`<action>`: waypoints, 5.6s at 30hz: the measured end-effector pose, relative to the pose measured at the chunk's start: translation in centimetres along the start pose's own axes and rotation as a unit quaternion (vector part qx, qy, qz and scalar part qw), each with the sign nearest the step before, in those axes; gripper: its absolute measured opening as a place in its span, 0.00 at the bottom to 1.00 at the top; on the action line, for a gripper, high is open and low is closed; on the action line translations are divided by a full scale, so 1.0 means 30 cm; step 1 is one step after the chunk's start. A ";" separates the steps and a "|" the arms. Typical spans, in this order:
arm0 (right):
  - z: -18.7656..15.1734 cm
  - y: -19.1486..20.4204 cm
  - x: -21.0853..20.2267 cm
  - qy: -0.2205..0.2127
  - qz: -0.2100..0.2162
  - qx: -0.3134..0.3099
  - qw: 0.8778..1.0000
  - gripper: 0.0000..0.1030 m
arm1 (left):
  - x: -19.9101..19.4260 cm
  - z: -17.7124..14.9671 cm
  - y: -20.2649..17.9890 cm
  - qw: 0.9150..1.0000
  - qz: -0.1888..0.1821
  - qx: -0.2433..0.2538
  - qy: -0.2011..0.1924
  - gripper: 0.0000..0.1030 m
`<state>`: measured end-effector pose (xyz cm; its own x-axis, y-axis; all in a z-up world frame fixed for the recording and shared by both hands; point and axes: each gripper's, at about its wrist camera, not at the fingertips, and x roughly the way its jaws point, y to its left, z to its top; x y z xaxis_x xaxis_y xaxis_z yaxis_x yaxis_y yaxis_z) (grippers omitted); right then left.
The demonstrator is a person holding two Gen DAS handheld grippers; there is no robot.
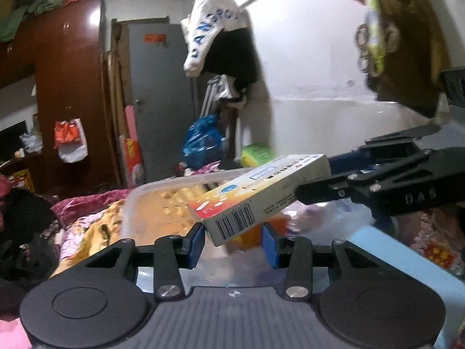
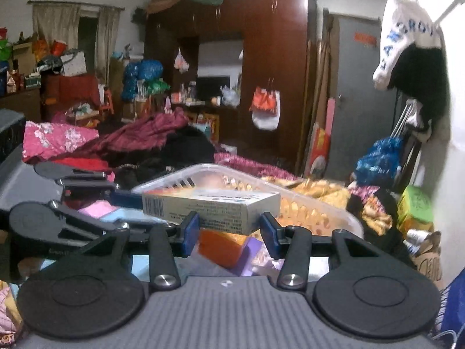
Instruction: Organize objects
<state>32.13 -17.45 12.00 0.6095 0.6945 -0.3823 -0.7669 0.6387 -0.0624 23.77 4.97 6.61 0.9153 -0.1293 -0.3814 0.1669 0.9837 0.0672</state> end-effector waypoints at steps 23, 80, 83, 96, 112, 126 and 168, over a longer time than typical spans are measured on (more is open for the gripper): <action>-0.623 0.049 -0.394 0.020 -0.024 0.088 0.996 1.00 | -0.383 -0.464 -0.104 1.000 0.025 -0.002 0.016 0.85; -0.629 0.136 -0.444 -0.038 -0.014 0.020 0.999 0.22 | -0.410 -0.547 -0.115 0.997 -0.041 -0.027 -0.066 0.18; -0.578 0.127 -0.458 -0.052 -0.016 0.016 0.998 0.22 | -0.440 -0.482 -0.114 0.995 -0.036 -0.018 -0.089 0.18; -0.142 -0.090 -0.218 -0.089 -0.049 0.032 0.994 0.22 | -0.169 0.018 0.008 0.993 0.030 -0.025 -0.108 0.18; -0.191 -0.187 -0.137 -0.092 -0.087 0.079 0.989 1.00 | -0.030 -0.054 0.012 0.996 0.081 -0.032 -0.035 0.91; -0.231 -0.105 -0.204 -0.034 -0.072 0.094 0.992 1.00 | -0.230 -0.134 -0.117 0.992 0.126 -0.005 -0.025 0.91; -0.193 0.022 -0.211 0.020 -0.117 0.094 0.988 1.00 | -0.231 -0.084 -0.079 0.993 0.097 -0.058 0.036 0.91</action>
<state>26.60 -23.35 9.06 0.7548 0.5088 -0.4140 -0.5520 0.8336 0.0182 16.11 3.86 6.77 0.8966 0.0697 -0.4374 -0.0576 0.9975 0.0408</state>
